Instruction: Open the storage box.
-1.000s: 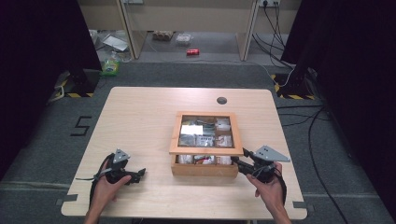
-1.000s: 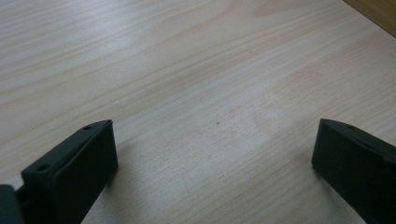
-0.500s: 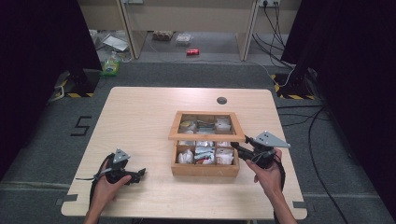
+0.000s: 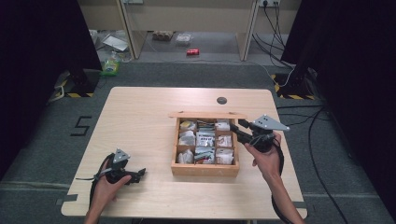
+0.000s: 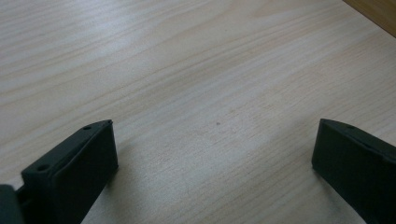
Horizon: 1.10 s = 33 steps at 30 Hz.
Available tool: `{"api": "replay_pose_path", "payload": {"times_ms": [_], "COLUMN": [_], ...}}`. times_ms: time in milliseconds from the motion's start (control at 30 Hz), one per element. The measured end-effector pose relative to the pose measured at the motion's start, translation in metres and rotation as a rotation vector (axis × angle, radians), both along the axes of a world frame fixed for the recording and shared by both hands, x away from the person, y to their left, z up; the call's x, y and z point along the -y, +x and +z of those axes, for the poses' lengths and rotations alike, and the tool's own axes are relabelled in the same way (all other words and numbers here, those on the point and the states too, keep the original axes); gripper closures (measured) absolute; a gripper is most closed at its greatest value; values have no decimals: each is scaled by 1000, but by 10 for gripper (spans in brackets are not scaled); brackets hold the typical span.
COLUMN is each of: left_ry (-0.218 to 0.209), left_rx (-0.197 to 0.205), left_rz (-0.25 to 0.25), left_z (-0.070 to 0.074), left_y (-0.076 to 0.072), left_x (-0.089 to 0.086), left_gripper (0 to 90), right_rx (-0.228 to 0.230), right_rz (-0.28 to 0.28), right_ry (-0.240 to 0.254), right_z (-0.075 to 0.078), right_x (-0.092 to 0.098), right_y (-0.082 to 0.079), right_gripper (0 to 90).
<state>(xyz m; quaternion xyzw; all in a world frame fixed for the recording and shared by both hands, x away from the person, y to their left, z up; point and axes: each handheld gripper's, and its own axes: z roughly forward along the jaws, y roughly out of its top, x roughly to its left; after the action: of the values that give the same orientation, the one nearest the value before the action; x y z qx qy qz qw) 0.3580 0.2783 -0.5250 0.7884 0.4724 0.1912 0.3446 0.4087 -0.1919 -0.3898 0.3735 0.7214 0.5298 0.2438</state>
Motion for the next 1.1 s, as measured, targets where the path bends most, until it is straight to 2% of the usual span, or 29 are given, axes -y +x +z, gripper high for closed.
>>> {"api": "replay_pose_path", "payload": {"times_ms": [400, 467, 967, 1100], "left_ry": [-1, -1, -1, -1], "left_rx": [1, -1, 0, 0], "left_rz": [1, 0, 1, 0], "left_z": [0, 0, 0, 0], "left_y": [0, 0, 0, 0], "left_x": [0, 0, 0, 0], "left_gripper": [0, 0, 0, 0], "right_rx": [-7, -10, -27, -17], "right_rz": [-29, -36, -106, -118], "right_ry": [7, 23, 9, -14], "right_z": [12, 14, 18, 19], "right_x": [-4, -5, -15, -17], "right_y": [25, 29, 59, 66], "right_gripper": [566, 562, 542, 535]}}
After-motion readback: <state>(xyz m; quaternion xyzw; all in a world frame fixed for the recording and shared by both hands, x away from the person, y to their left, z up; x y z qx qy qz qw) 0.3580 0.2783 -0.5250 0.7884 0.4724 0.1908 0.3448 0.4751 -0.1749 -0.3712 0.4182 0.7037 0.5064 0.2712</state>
